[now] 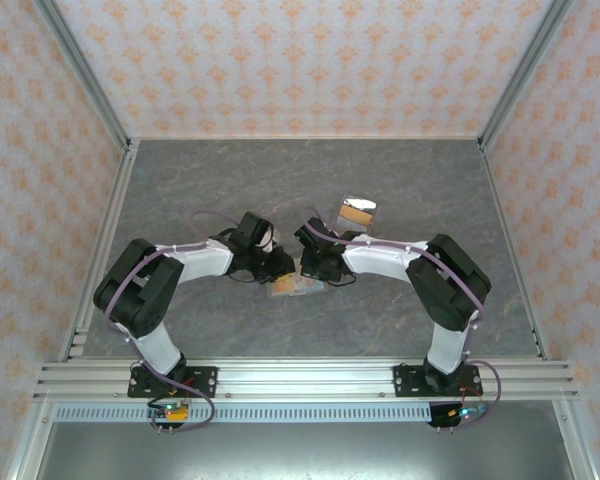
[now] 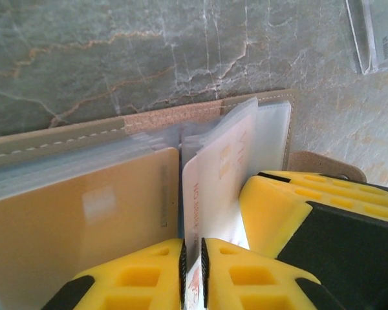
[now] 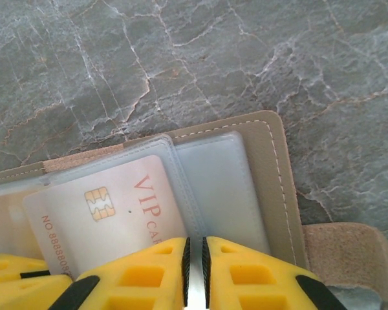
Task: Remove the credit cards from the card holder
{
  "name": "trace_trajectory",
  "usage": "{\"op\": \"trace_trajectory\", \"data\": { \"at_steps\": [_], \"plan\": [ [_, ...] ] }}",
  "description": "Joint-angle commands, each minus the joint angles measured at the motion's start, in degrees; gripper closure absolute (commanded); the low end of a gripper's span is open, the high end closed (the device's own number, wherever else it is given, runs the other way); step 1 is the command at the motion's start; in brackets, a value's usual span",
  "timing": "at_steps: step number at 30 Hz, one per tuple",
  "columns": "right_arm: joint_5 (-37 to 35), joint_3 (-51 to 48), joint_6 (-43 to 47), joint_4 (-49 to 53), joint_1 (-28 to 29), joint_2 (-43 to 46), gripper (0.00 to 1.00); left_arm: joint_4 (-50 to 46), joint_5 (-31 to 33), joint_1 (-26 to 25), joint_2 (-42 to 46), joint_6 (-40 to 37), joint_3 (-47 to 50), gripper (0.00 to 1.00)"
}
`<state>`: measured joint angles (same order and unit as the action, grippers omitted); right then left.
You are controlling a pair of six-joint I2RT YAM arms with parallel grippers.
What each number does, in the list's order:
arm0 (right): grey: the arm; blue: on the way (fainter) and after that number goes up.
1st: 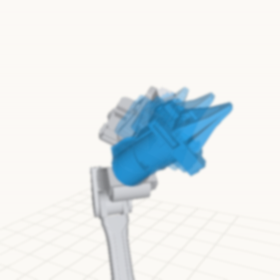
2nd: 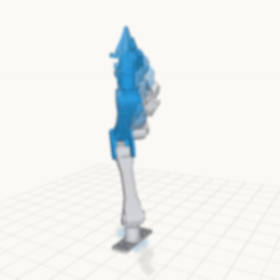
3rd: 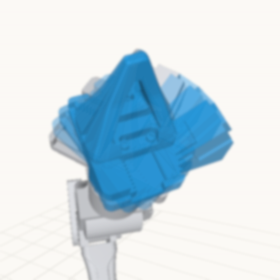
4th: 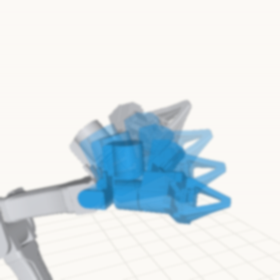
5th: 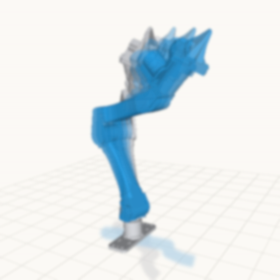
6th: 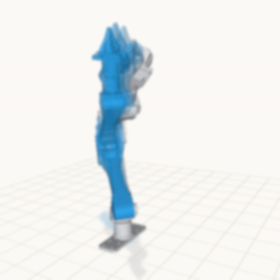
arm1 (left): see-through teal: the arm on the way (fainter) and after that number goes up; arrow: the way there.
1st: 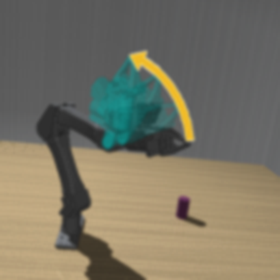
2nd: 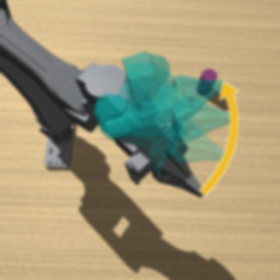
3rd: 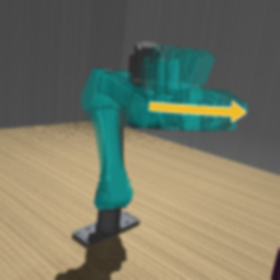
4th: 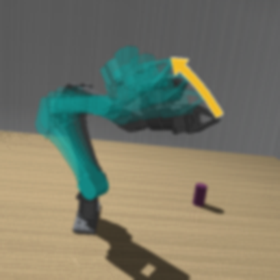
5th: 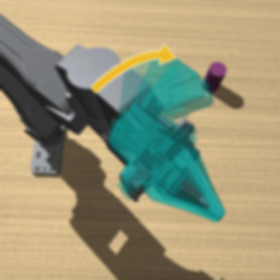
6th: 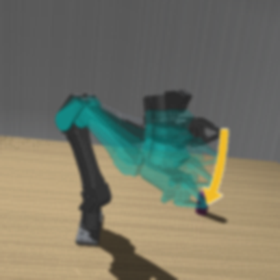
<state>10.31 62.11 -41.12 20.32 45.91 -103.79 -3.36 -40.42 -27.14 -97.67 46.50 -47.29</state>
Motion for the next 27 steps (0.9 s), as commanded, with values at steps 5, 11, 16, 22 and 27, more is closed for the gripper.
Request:
{"op": "trace_trajectory", "data": {
  "at_steps": [5,11,16,22,27],
  "plan": [
    [-1.67,-0.76,-0.65,3.76,-0.21,-2.00,0.84,2.10,-1.65,1.04,3.09,-1.08,1.16,0.91],
    [-3.24,-0.67,-0.99,5.07,-0.30,-1.77,0.84,-1.99,0.15,1.82,2.80,-2.43,1.00,0.93],
    [-4.32,-0.42,-1.72,6.93,-0.73,-2.05,0.84,-7.92,2.72,3.77,3.48,-5.05,0.26,0.93],
    [-3.85,-0.59,-1.99,6.24,-1.00,-2.17,0.84,-13.01,4.31,4.94,6.79,-7.35,-0.75,0.93],
    [-2.56,-0.67,-1.21,4.38,-1.00,-0.94,0.84,-17.54,6.68,5.38,9.43,-8.92,-2.09,0.93]
  ]
}}
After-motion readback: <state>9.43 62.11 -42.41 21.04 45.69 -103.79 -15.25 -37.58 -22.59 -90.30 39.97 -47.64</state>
